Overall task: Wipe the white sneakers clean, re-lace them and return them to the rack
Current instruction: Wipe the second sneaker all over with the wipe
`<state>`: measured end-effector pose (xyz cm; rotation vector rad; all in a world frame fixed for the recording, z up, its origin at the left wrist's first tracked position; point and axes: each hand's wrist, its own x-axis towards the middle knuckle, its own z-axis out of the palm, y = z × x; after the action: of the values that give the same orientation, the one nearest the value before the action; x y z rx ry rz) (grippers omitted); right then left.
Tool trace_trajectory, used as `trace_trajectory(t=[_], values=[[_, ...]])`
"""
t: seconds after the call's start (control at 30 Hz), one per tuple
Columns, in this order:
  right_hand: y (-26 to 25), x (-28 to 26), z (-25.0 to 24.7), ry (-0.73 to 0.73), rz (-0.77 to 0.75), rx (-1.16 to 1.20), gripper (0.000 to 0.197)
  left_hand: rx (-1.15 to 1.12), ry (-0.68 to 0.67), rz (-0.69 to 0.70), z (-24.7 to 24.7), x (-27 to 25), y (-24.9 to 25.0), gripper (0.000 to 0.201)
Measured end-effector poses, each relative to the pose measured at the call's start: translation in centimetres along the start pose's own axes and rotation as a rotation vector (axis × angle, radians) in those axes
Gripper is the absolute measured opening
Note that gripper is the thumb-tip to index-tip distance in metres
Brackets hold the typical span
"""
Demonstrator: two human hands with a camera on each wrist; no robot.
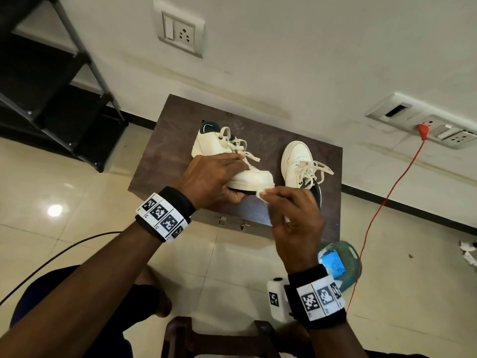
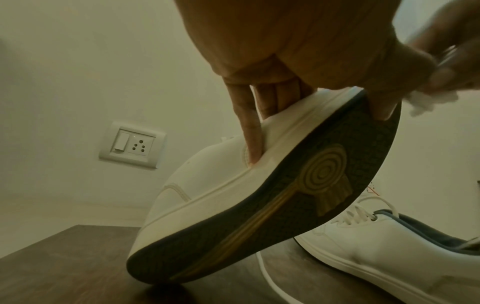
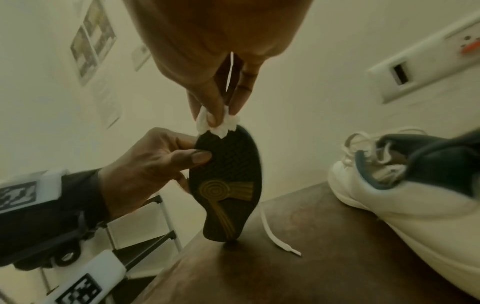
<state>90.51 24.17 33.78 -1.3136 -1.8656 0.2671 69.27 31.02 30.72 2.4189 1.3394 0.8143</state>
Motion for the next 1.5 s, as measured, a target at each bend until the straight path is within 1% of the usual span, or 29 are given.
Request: trace_trajectory(t=[0.1,0.2,0.27,0.33,0.4,0.43,0.47,0.5,0.57,0.6,0.63,0.73,0.83,0.9,1.0,1.1,1.13,1.17,1.2,1.27,1.3,1.37,1.43,1.5], values=[[1.3,-0.2,-0.3,0.060,0.176,0.168,0.016,-0.010,0.017,-0.015,-0.1,-0.1,0.0,0.050],[-0.4,0.2,0.5,0.139,0.291,0.303,0.018,-0.053,0.023,-0.062,-0.4,-0.2,-0.4,0.053],[-2.4,0.4,1.2,0.152,0.283,0.324,0.020,-0.103,0.045,-0.096,-0.6,-0.4,-0.8,0.054],[-3.6,0.6,1.6,0.122,0.213,0.280,0.025,-0.124,0.049,-0.080,-0.6,-0.8,-1.0,0.052],[-3.7,0.9,1.6,0.086,0.134,0.217,0.032,-0.120,0.034,-0.056,-0.6,-1.0,-0.9,0.053],[-3.3,0.9,1.4,0.072,0.127,0.197,0.034,-0.116,0.035,-0.057,-0.6,-1.2,-0.9,0.053],[-2.8,1.0,1.2,0.071,0.150,0.179,0.034,-0.120,0.045,-0.061,-0.5,-1.4,-0.8,0.051],[-2.2,1.0,1.1,0.086,0.210,0.173,0.034,-0.127,0.059,-0.061,-0.5,-1.6,-0.7,0.050],[-1.2,1.2,1.2,0.133,0.378,0.240,0.032,-0.158,0.062,-0.049,-0.6,-2.0,-0.5,0.051],[-1.2,1.2,1.4,0.152,0.437,0.286,0.029,-0.179,0.050,-0.043,-0.7,-2.2,-0.3,0.054],[-1.5,1.2,1.5,0.169,0.463,0.315,0.027,-0.195,0.036,-0.042,-0.9,-2.5,-0.2,0.057],[-3.6,0.8,1.7,0.162,0.419,0.314,0.026,-0.232,0.001,-0.074,-1.6,-3.3,0.0,0.064],[-5.7,0.1,1.9,0.095,0.335,0.279,0.024,-0.219,-0.004,-0.098,-2.1,-4.2,0.1,0.064],[-6.3,0.1,2.2,0.067,0.287,0.253,0.025,-0.173,0.017,-0.093,-2.6,-4.5,0.2,0.062],[-7.6,0.4,2.7,-0.005,0.171,0.232,0.031,-0.136,0.073,-0.101,-3.9,-4.9,0.6,0.060],[-8.8,0.5,3.3,-0.113,0.035,0.186,0.042,-0.179,0.108,-0.159,-4.7,-6.1,1.1,0.061],[-8.4,0.6,3.7,-0.119,0.024,0.187,0.045,-0.215,0.131,-0.182,-4.9,-6.7,1.2,0.060],[-7.5,0.9,4.1,-0.107,0.048,0.196,0.045,-0.250,0.153,-0.199,-4.8,-7.2,1.3,0.059],[-6.5,1.2,4.6,-0.082,0.105,0.212,0.042,-0.270,0.165,-0.214,-4.7,-7.8,1.4,0.059],[-5.0,1.8,5.3,-0.045,0.231,0.241,0.033,-0.288,0.149,-0.244,-4.2,-8.7,1.6,0.062],[-5.1,1.6,5.6,-0.041,0.257,0.255,0.030,-0.311,0.147,-0.277,-4.1,-9.2,1.9,0.062],[-6.8,0.8,5.7,-0.052,0.228,0.283,0.028,-0.378,0.201,-0.380,-4.0,-10.2,2.4,0.059],[-9.2,-0.6,5.6,-0.115,0.168,0.332,0.028,-0.392,0.264,-0.455,-4.2,-11.2,2.7,0.060],[-10.3,-1.8,5.7,-0.170,0.083,0.364,0.028,-0.438,0.267,-0.506,-4.5,-12.1,3.0,0.065]])
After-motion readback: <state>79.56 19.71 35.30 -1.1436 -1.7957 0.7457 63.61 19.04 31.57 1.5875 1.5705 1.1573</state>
